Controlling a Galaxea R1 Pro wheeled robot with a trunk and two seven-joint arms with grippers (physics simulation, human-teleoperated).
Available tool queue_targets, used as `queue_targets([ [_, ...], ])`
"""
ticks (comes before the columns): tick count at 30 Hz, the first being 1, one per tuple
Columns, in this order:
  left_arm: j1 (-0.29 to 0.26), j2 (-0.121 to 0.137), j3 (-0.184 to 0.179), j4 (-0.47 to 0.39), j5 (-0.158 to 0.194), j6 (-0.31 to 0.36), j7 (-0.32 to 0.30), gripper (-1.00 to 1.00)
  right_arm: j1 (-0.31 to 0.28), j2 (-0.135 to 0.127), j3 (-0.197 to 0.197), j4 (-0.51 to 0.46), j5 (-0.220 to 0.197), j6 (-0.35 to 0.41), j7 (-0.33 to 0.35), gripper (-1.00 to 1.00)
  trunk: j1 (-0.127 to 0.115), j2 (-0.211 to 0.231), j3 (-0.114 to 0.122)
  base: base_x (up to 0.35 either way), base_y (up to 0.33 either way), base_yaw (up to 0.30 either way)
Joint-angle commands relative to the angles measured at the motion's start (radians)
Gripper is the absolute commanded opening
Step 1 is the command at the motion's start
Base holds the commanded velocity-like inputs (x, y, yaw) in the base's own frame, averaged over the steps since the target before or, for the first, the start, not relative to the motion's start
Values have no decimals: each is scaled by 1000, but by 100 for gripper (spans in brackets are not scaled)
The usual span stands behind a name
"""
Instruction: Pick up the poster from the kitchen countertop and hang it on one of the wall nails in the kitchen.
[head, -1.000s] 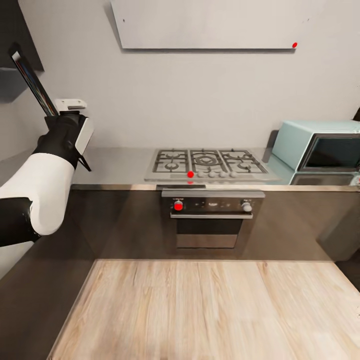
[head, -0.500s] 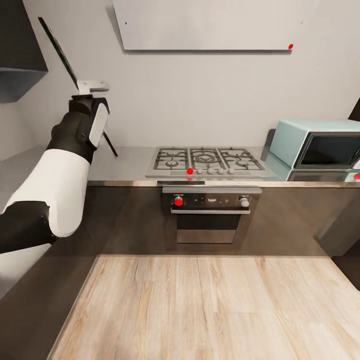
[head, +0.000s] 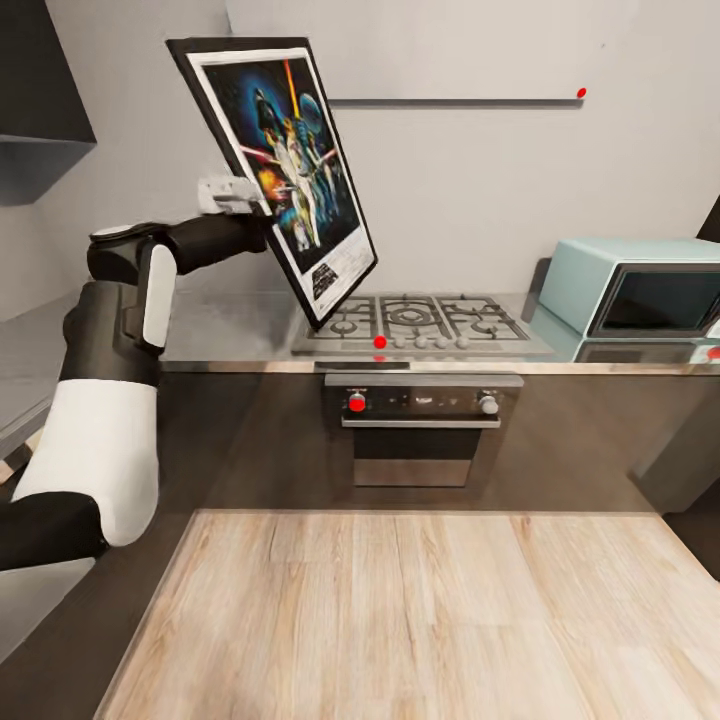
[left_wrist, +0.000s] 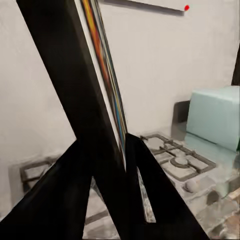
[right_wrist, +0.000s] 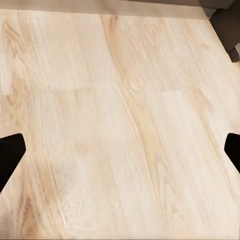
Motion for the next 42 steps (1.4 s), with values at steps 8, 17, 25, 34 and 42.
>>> queue_targets([
  [8,115,113,2,201,1,-44,-645,-100,0,-9,-1,5,7,0,2,100,0,-1,-1,0,0,0],
  [17,122,120,0,288,5,-104,-868,-100,0,-10,0,5,7,0,2,100,0,-1,-1,0,0,0],
  [25,173,111,-4,275,7,-119,-893,-100,0,-10,1,0,8,-30,2,100,0,-1,-1,0,0,0],
  [34,367,20,-6,215,4,-174,-689,-100,0,8,3,-7,9,-119,-2,100,0,-1,-1,0,0,0],
  [42,482,-92,-34,138,-16,-180,-419,-100,-11,25,44,-34,13,-112,-15,100,0,-1,-1,0,0,0],
])
